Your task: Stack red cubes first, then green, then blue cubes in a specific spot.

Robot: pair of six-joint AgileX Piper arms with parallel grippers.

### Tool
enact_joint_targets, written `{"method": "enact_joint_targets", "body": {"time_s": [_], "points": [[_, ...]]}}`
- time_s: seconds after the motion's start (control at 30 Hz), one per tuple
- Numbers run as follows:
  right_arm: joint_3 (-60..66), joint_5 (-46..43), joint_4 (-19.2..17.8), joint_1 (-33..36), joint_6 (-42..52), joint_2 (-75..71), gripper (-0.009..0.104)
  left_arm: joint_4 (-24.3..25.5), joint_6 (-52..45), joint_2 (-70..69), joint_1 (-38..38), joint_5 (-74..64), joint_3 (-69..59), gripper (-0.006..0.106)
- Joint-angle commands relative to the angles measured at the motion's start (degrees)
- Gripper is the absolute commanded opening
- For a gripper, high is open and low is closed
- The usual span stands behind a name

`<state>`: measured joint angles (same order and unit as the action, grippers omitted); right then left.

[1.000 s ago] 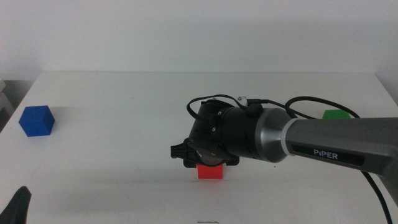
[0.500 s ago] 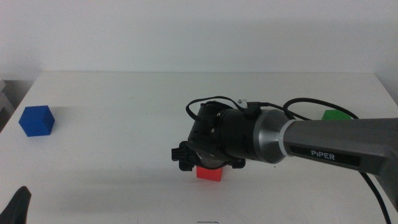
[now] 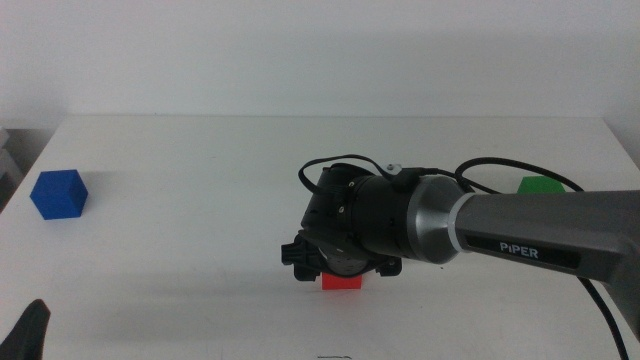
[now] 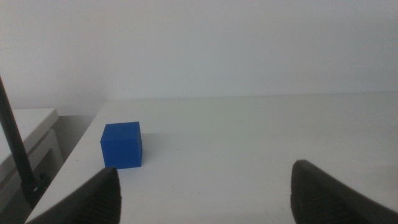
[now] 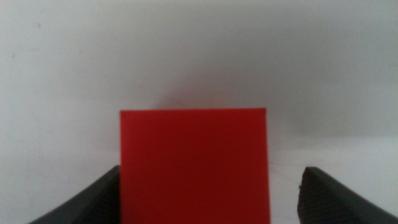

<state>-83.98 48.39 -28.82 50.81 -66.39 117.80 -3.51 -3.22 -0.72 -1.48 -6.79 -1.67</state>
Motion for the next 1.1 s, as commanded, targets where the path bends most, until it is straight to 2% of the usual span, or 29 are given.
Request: {"method": "enact_joint_targets", "body": {"time_s": [0.0, 0.33, 0.53, 0.73, 0.9, 1.07], "points": [[-1.33, 0.24, -1.67, 0.43, 2.03, -4.03, 0.094, -0.53, 0.11, -1.15, -0.39, 4.22, 0.15, 0.094], [-1.38, 0.14, -2.35, 1.10, 2.85, -9.03, 0.094, -0.53, 0.11, -1.15, -0.39, 4.22, 0.15, 0.094], [-1.38, 2.54, -1.08, 1.48, 8.67, -15.79, 0.094, -0.53, 0.11, -1.15, -0.39, 4.22, 0.15, 0.094], [-1.32, 7.56, 6.85, -6.35, 24.10, -24.51, 0.094, -0.53, 0.11, -1.15, -0.39, 4.22, 0.15, 0.094], [-1.13, 9.84, 9.83, -18.48, 35.81, -29.02, 0.094, -0.53, 0.11, -1.15, -0.39, 4.22, 0.15, 0.094], [-0.89, 9.30, 20.00, -33.04, 50.58, -28.98, 0.094, -0.53, 0.11, -1.15, -0.39, 4.22, 0.15, 0.094]]}}
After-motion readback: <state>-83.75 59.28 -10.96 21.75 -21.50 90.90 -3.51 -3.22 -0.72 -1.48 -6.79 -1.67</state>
